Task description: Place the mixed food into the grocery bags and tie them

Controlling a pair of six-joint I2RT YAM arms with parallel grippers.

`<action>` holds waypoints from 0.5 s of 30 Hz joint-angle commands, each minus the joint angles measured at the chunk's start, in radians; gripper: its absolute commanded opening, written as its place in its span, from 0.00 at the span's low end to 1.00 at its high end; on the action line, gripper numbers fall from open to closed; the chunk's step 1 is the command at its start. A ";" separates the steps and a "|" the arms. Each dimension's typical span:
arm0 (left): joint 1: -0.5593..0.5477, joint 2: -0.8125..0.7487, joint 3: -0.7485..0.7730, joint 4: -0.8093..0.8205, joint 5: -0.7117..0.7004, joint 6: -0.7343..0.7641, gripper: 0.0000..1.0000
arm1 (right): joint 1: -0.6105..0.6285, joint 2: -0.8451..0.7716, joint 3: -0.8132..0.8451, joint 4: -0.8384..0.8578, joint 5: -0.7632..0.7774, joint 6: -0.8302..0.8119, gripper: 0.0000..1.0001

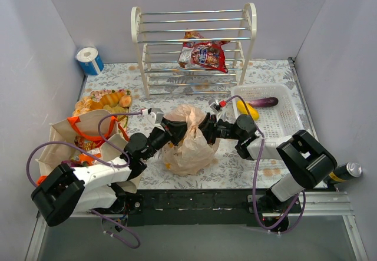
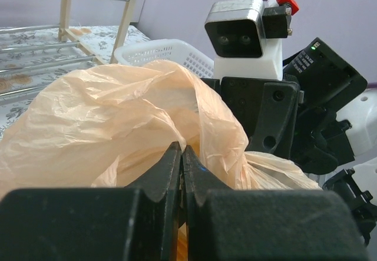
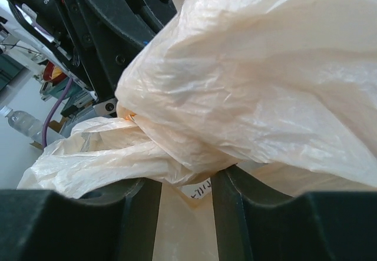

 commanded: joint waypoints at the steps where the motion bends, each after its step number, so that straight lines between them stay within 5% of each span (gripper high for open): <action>1: -0.037 0.018 -0.019 0.052 -0.123 0.023 0.00 | 0.015 -0.013 0.004 0.312 0.035 -0.003 0.47; 15: -0.102 0.032 -0.022 0.087 -0.139 -0.037 0.00 | 0.017 -0.063 -0.002 0.190 0.091 -0.090 0.61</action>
